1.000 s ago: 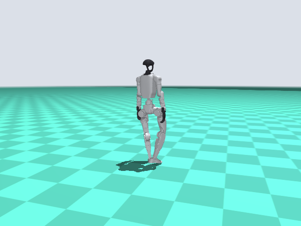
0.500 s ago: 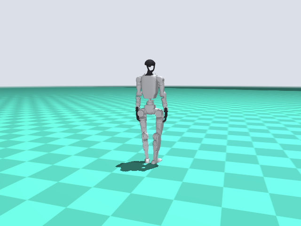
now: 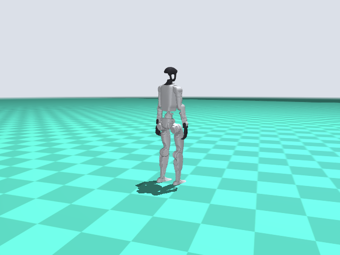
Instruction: In place motions
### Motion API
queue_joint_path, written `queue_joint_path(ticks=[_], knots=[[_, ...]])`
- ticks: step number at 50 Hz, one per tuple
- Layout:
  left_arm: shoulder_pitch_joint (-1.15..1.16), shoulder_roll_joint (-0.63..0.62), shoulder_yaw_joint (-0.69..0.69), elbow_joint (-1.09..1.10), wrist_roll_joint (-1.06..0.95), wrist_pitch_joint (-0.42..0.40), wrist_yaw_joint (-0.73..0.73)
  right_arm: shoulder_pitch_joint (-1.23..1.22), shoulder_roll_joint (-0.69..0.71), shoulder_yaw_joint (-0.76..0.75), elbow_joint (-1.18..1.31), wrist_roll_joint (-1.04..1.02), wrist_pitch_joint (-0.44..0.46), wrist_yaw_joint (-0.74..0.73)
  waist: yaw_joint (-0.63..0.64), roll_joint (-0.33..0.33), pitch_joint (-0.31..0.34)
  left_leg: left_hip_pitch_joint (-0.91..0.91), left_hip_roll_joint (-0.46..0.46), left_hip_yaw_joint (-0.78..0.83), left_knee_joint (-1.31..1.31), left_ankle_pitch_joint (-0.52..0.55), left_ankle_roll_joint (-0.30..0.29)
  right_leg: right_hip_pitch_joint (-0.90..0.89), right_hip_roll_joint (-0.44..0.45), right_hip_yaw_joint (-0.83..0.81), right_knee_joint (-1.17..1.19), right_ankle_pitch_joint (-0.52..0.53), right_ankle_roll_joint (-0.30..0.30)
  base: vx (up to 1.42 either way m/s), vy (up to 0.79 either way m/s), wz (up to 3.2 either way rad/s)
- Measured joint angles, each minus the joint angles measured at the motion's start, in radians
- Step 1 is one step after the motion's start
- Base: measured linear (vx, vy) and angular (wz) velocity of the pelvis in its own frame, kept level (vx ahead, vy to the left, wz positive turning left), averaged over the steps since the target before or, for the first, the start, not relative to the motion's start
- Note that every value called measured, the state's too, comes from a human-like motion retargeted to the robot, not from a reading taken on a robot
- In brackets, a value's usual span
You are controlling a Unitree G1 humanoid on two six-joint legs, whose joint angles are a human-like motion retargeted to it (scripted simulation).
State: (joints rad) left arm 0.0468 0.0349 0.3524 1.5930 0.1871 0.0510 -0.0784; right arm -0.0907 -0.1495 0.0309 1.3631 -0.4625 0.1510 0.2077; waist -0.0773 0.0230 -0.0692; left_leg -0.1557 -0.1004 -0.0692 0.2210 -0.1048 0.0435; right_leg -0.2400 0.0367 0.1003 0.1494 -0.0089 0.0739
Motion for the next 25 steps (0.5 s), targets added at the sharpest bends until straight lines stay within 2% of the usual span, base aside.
queue_joint_path(ticks=[2,6,8,11,13,17,20,23,25], knots=[[0.002,0.010,-0.006,0.001,0.004,0.006,-0.011,-0.008,-0.004,-0.001,-0.018,-0.002,0.000,0.006,-0.058,0.015,0.016,0.017,0.023,0.060,-0.048,-0.016,0.025,-0.018,0.029,0.022,0.000,0.028,-0.010,-0.39,0.13,-1.49],[0.001,0.045,-0.004,-0.012,0.017,0.025,-0.054,-0.026,-0.004,0.012,-0.061,0.026,-0.006,0.011,-0.168,0.037,0.057,0.030,0.074,0.185,-0.093,-0.009,0.007,-0.066,0.081,0.066,0.006,0.055,-0.037,-0.48,0.26,-1.72],[0.003,0.072,-0.003,-0.021,0.034,0.034,-0.072,-0.031,-0.001,0.009,-0.068,0.047,-0.009,0.003,-0.188,0.039,0.076,0.040,0.099,0.275,-0.101,-0.020,0.005,-0.090,0.086,0.029,0.015,0.034,-0.089,-0.43,0.40,-2.43],[0.025,0.103,0.006,-0.030,0.067,0.045,-0.061,-0.026,-0.007,-0.008,-0.042,0.072,-0.007,-0.005,-0.173,0.040,0.079,0.070,0.133,0.432,-0.119,-0.039,-0.001,-0.110,0.022,-0.240,0.029,-0.038,-0.196,-0.29,0.48,-2.73],[0.048,0.111,0.023,-0.029,0.073,0.048,-0.038,-0.021,-0.018,-0.016,-0.012,0.072,0.005,-0.004,-0.136,0.044,0.065,0.094,0.154,0.562,-0.140,-0.050,-0.009,-0.109,-0.020,-0.429,0.040,-0.110,-0.236,-0.18,0.45,-3.35],[0.092,0.106,0.074,-0.022,0.041,0.045,-0.029,-0.017,-0.038,-0.023,0.045,0.052,0.030,-0.028,-0.095,0.072,0.045,0.143,0.201,0.814,-0.185,-0.062,-0.039,-0.069,-0.096,-0.833,0.080,-0.266,-0.245,-0.28,0.44,-3.26],[0.117,0.098,0.103,-0.015,0.023,0.052,-0.052,-0.025,-0.054,-0.028,0.094,0.043,0.045,-0.060,-0.086,0.093,0.027,0.185,0.205,0.984,-0.231,-0.071,-0.068,-0.036,-0.120,-1.050,0.117,-0.379,-0.224,-0.27,0.35,-2.97],[0.129,0.093,0.111,-0.010,0.029,0.060,-0.043,-0.022,-0.066,-0.041,0.128,0.050,0.056,-0.070,-0.074,0.100,0.002,0.201,0.197,1.085,-0.245,-0.088,-0.095,-0.004,-0.120,-1.214,0.107,-0.404,-0.215,-0.32,0.30,-2.69],[0.130,0.090,0.104,-0.010,0.029,0.062,-0.034,-0.016,-0.070,-0.054,0.141,0.056,0.063,-0.076,-0.082,0.100,-0.004,0.213,0.189,1.130,-0.240,-0.102,-0.108,0.013,-0.110,-1.269,0.077,-0.349,-0.206,-0.33,0.22,-2.07]])
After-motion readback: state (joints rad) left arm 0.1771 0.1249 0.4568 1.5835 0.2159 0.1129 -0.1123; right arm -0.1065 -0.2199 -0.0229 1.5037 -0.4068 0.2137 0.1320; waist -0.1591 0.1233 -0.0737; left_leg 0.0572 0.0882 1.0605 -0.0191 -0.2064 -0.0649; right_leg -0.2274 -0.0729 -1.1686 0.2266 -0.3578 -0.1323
